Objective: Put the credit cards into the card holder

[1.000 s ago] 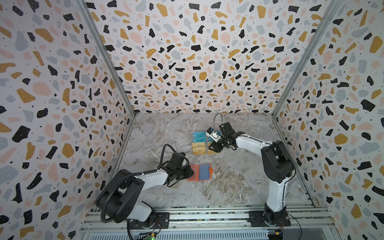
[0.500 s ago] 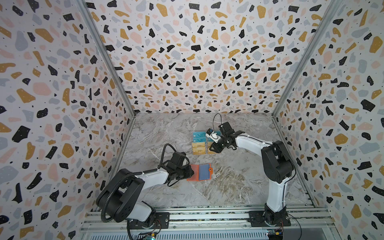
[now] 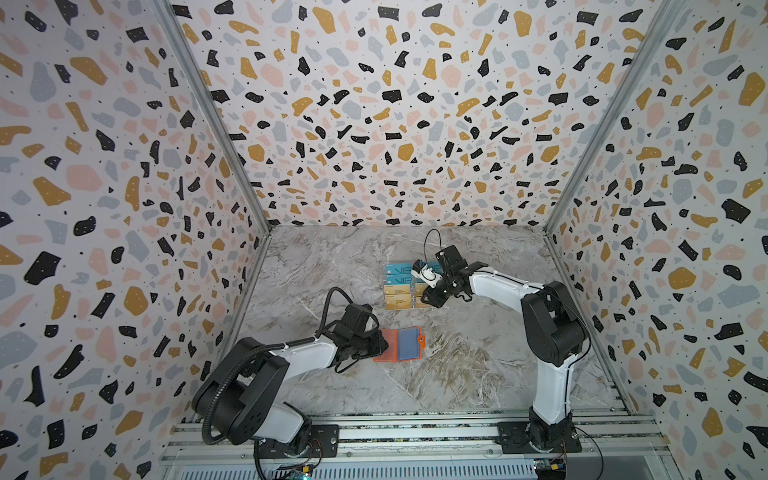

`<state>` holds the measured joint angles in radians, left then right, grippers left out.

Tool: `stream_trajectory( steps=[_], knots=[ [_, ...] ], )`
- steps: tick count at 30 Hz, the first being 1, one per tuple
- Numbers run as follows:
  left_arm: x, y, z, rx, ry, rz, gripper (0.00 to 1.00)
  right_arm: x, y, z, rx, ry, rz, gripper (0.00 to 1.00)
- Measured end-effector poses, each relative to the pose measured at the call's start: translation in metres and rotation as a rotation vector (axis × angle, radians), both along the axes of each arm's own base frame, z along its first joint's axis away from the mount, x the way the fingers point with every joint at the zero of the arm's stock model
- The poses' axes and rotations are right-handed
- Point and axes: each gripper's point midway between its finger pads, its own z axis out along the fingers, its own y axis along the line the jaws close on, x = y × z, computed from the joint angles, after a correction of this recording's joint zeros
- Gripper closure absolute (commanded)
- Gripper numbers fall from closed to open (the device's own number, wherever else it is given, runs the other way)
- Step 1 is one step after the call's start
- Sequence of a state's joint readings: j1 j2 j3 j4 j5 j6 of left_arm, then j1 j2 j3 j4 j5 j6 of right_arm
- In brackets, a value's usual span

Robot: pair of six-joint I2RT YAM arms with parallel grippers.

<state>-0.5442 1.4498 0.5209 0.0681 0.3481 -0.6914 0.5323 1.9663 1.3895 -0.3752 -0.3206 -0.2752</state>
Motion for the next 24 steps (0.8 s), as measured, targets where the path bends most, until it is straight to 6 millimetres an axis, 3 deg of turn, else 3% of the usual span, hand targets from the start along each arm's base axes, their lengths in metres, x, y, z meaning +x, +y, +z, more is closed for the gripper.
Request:
stream_trajectory(
  steps=[24],
  knots=[
    [-0.002, 0.001, 0.0, 0.013, 0.012, -0.021, 0.82, 0.007, 0.005, 0.014, 0.006, -0.043, 0.039, 0.85]
  ],
)
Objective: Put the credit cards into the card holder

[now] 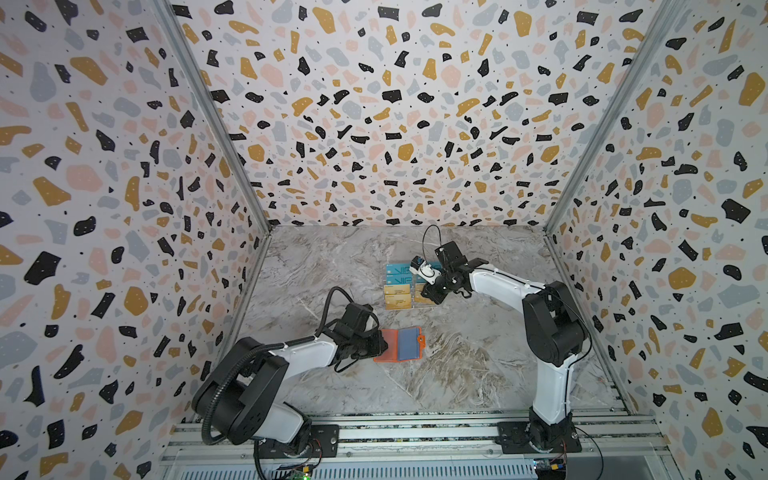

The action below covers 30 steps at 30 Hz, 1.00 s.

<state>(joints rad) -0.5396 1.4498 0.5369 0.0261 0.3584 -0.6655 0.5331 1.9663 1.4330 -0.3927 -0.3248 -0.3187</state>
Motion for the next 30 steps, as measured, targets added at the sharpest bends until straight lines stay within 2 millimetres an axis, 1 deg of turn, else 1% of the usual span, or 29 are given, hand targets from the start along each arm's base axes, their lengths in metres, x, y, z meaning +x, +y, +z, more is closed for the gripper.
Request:
stream_trajectory(
  steps=[2, 9, 15, 20, 22, 24, 26, 29, 30],
  knots=[
    [0.0, 0.0, 0.0, 0.0, 0.0, 0.0, 0.82, 0.0, 0.0, 0.0, -0.002, -0.005, 0.008, 0.86],
    [0.0, 0.0, 0.0, 0.0, 0.0, -0.001, 0.82, 0.0, 0.004, 0.002, -0.002, -0.03, 0.039, 0.95],
    [-0.001, 0.0, 0.0, 0.0, 0.002, -0.002, 0.81, 0.002, 0.007, 0.004, 0.006, -0.055, 0.063, 1.0],
    [-0.001, 0.0, 0.0, 0.0, 0.005, -0.004, 0.81, 0.0, 0.009, 0.006, 0.021, -0.053, 0.08, 1.0],
    [-0.001, 0.0, 0.0, 0.0, 0.007, -0.004, 0.81, -0.001, 0.01, 0.01, 0.033, -0.053, 0.084, 1.0],
    [-0.002, 0.0, 0.0, 0.003, 0.009, -0.004, 0.81, -0.001, 0.011, 0.017, 0.053, -0.057, 0.089, 1.0],
    [-0.002, 0.001, 0.0, 0.004, 0.01, -0.005, 0.81, 0.0, 0.013, 0.032, 0.093, -0.069, 0.086, 1.0],
    [-0.003, 0.001, 0.0, 0.007, 0.013, -0.005, 0.81, 0.001, 0.017, 0.065, 0.181, -0.099, 0.077, 1.0],
    [-0.003, 0.001, 0.0, 0.007, 0.013, -0.005, 0.81, 0.001, 0.018, 0.08, 0.225, -0.109, 0.068, 1.0]
  ],
)
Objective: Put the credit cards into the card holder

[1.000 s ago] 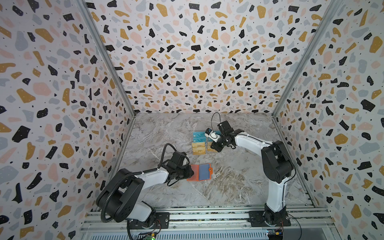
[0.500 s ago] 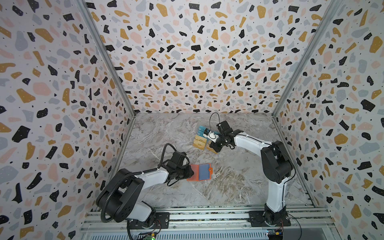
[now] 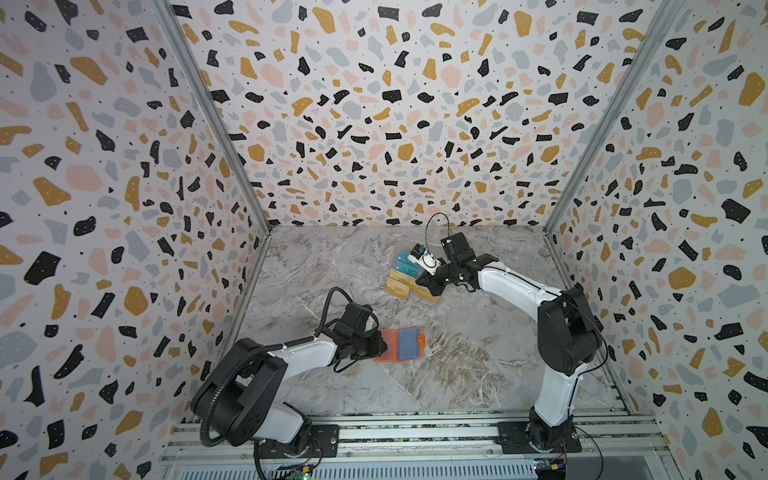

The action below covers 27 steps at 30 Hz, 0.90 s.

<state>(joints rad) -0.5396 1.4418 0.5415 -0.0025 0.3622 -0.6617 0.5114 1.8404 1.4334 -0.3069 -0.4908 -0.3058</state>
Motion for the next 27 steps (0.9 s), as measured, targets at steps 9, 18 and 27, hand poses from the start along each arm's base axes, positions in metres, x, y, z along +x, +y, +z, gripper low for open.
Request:
stream_trajectory(
  steps=[9, 18, 27],
  knots=[
    [0.0, 0.0, 0.0, 0.0, 0.001, 0.003, 0.81, -0.038, -0.001, 0.065, 0.41, 0.195, -0.05, 1.0],
    [0.0, 0.001, 0.001, 0.0, 0.001, 0.009, 0.82, -0.124, 0.009, -0.012, 0.51, 0.7, -0.172, 1.0],
    [0.002, 0.005, 0.008, -0.003, -0.021, 0.045, 0.82, -0.157, 0.018, -0.044, 0.599, 0.874, -0.287, 1.0]
  ],
)
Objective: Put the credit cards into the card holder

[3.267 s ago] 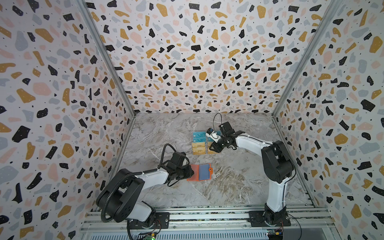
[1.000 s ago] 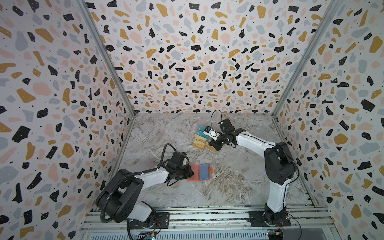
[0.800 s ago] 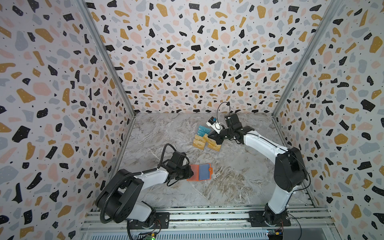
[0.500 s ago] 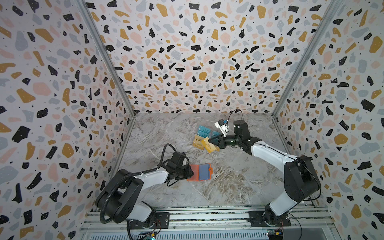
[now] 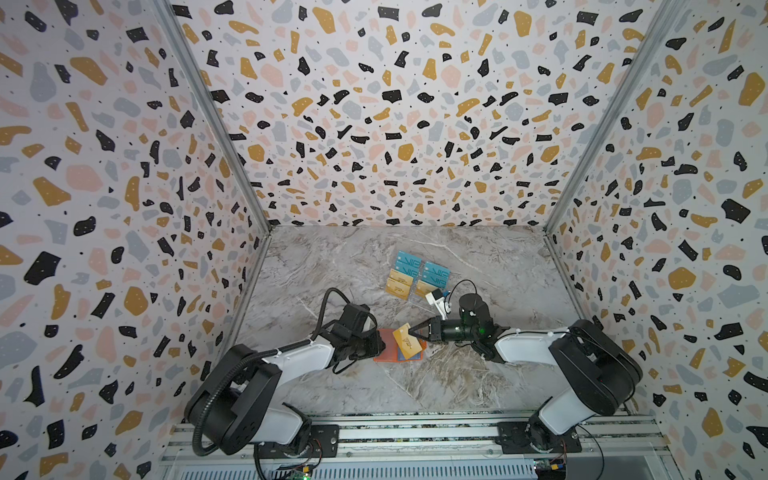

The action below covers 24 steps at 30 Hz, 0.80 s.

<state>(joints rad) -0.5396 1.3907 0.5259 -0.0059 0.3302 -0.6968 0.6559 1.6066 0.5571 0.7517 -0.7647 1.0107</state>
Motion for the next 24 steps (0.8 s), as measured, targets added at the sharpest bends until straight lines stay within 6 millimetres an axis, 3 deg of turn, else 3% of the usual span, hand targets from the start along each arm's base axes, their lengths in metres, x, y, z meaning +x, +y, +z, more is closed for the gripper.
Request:
stream_trajectory(
  steps=[10, 18, 24],
  knots=[
    [-0.003, 0.004, -0.004, 0.006, 0.012, 0.015, 0.83, 0.007, 0.001, -0.02, -0.031, 0.06, -0.065, 1.0],
    [-0.006, 0.005, -0.008, 0.005, 0.021, 0.023, 0.82, 0.007, -0.002, -0.055, -0.088, 0.136, -0.078, 1.0],
    [-0.005, 0.004, -0.007, -0.002, 0.014, 0.025, 0.83, 0.009, -0.003, -0.061, -0.099, 0.141, -0.092, 1.0]
  ],
)
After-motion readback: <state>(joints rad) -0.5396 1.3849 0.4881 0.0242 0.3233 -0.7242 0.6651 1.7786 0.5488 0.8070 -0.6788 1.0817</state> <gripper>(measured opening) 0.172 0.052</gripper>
